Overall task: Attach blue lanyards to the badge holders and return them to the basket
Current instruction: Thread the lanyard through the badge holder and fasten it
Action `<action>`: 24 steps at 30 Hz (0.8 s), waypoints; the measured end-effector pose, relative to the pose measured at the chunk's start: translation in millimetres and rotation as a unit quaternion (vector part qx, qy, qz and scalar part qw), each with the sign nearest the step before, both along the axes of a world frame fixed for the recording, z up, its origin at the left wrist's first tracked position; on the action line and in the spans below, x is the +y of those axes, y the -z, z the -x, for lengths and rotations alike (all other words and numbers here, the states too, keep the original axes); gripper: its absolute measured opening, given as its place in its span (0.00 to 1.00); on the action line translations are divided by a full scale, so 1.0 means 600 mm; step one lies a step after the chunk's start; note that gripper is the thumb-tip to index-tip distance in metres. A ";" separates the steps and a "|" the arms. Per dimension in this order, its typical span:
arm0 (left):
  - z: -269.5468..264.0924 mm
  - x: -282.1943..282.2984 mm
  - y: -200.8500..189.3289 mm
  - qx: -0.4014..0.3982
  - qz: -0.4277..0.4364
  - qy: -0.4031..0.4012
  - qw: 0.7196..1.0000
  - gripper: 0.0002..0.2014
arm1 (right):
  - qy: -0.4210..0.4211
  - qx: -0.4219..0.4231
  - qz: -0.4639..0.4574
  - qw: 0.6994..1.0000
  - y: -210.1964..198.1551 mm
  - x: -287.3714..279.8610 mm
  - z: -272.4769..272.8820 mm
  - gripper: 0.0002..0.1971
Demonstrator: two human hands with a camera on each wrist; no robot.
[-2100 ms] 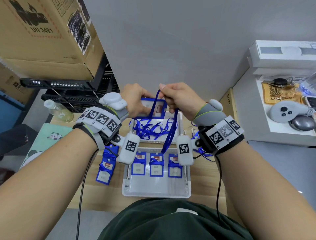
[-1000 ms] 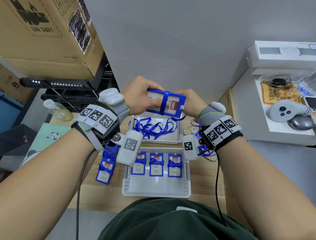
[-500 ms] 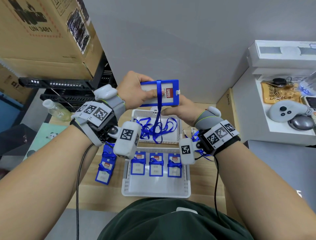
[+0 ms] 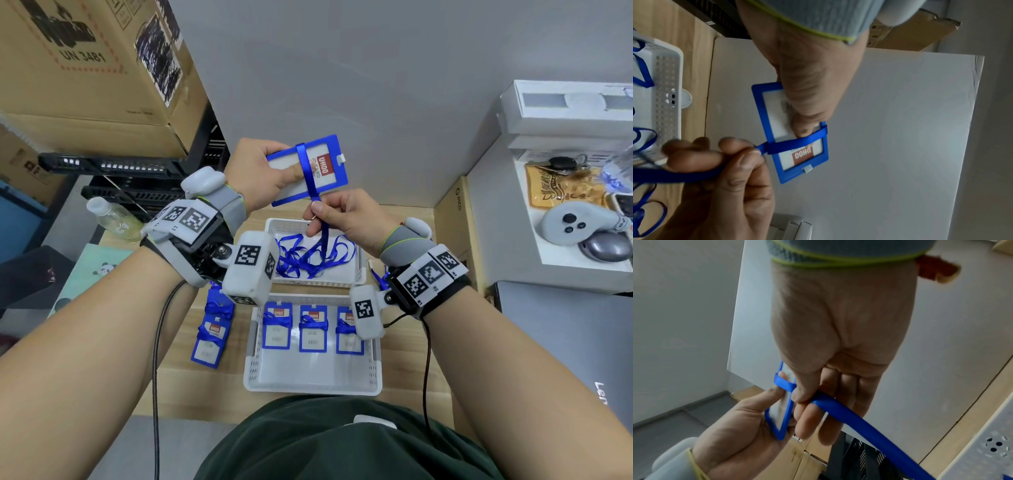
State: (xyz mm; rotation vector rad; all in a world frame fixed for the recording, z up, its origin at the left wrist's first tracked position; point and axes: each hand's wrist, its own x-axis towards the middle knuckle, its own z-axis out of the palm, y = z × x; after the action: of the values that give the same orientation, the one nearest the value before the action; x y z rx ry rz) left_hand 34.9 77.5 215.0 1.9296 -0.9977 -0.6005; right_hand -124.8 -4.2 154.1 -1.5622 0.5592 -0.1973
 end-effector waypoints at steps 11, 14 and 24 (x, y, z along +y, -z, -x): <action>-0.012 0.000 0.017 -0.212 -0.107 0.063 0.969 0.12 | 0.001 0.035 -0.014 0.999 -0.036 0.005 -0.013 0.15; -0.006 0.002 0.010 -0.239 -0.140 0.108 0.955 0.11 | 0.000 0.030 0.030 0.999 -0.053 0.002 -0.008 0.11; 0.014 0.014 0.009 -0.216 -0.165 0.207 0.940 0.15 | 0.068 0.123 0.271 0.952 -0.059 -0.042 -0.003 0.06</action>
State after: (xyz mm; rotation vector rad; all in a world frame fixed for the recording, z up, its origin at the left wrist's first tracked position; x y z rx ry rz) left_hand 26.4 85.8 209.6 2.2149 -1.7013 -0.6179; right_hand -122.7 -29.6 189.5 -2.1013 0.8605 -0.2786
